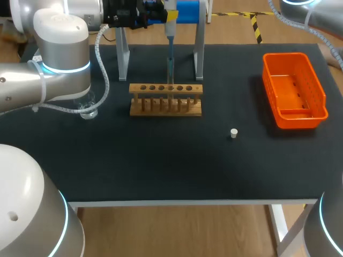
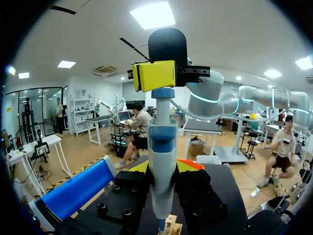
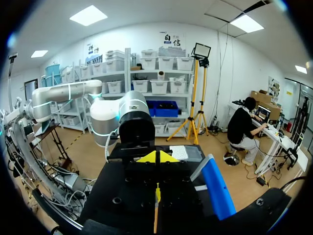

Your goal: Invert the test tube, pick up the pipette, mount the tip to pipette, aspirate from beaker and dispense into the tube, eject the tip, return the pipette, and cap with the stopper.

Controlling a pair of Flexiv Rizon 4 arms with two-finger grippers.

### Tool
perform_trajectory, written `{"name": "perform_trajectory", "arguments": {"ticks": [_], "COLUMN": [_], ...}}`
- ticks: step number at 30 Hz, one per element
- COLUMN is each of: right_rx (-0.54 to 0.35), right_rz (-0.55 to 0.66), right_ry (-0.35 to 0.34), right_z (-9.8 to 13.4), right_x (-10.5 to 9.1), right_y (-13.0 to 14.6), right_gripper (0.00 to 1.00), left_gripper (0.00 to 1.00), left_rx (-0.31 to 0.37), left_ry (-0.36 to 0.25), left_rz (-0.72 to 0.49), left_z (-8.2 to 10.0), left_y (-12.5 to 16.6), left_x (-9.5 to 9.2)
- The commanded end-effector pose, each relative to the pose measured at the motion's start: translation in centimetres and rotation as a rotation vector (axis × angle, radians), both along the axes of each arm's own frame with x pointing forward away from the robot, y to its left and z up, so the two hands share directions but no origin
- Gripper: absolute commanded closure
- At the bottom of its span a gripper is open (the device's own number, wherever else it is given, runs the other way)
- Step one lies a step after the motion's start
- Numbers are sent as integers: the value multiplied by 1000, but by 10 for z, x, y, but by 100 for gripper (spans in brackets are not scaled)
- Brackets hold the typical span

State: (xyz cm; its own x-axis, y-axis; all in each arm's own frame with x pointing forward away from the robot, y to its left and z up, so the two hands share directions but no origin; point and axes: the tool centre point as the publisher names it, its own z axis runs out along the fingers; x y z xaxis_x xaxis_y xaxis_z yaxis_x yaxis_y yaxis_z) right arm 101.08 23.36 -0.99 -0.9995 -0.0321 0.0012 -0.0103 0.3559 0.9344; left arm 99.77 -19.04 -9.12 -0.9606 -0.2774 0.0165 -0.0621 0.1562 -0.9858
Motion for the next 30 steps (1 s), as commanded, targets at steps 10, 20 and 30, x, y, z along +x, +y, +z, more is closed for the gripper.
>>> {"name": "perform_trajectory", "arguments": {"ticks": [10, 20, 30], "right_rx": [-17, -28, -45], "right_rz": [4, 3, 7], "right_ry": [11, 21, 33], "right_z": [-9, -17, -26], "right_x": [-2, -1, -2], "right_y": [0, 0, -1], "right_gripper": [100, 100, 100], "left_gripper": [100, 100, 100], "left_rx": [-2, -2, -2], "left_ry": [-1, -1, -1], "left_rz": [2, 2, 2], "left_z": [2, 2, 2], "left_y": [0, 0, 0], "left_x": [1, 1, 1]}}
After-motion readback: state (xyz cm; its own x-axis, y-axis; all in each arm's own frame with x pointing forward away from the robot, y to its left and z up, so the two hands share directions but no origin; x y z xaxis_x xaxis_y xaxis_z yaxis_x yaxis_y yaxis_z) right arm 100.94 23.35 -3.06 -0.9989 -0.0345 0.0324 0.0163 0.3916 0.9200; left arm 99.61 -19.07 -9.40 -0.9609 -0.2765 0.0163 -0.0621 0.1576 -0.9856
